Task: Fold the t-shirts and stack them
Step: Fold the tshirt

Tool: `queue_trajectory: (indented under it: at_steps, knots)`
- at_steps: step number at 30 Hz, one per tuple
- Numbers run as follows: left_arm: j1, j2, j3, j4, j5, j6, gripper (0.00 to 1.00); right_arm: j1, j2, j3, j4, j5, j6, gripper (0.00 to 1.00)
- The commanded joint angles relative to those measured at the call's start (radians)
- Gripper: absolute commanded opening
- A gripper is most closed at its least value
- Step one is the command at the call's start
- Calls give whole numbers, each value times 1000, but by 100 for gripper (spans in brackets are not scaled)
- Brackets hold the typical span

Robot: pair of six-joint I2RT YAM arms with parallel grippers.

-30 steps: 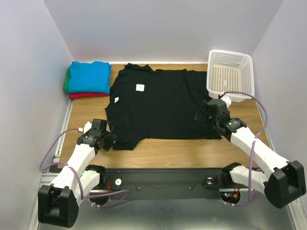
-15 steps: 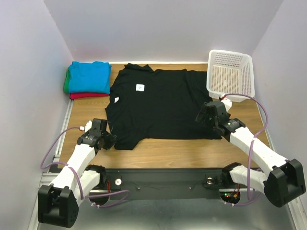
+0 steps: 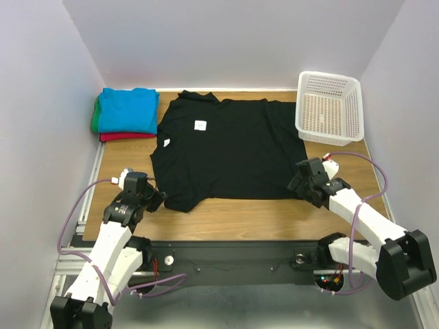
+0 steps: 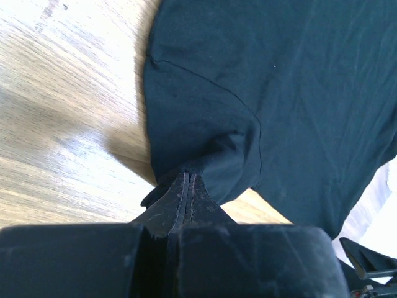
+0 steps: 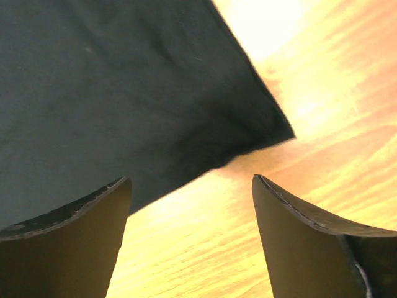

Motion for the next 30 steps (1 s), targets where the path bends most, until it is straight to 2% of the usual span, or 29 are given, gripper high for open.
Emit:
queue_trajectory:
  at_steps: [1, 12, 13, 22, 30]
  knots:
    - [-3, -11, 25, 12, 12, 24, 0, -17, -49, -37, -34, 37, 65, 83]
    - [-2, -2, 42, 35, 8, 27, 0, -35, 54, -49, -32, 117, 114, 70]
    - [-2, -1, 42, 35, 6, 27, 0, -35, 61, -48, -32, 125, 117, 66]
    - [-3, 12, 48, 46, 3, 26, 0, -35, 87, -51, -12, 126, 114, 58]
    - [-2, 9, 59, 35, 0, 29, 0, -37, 6, -25, -11, 116, 85, 58]
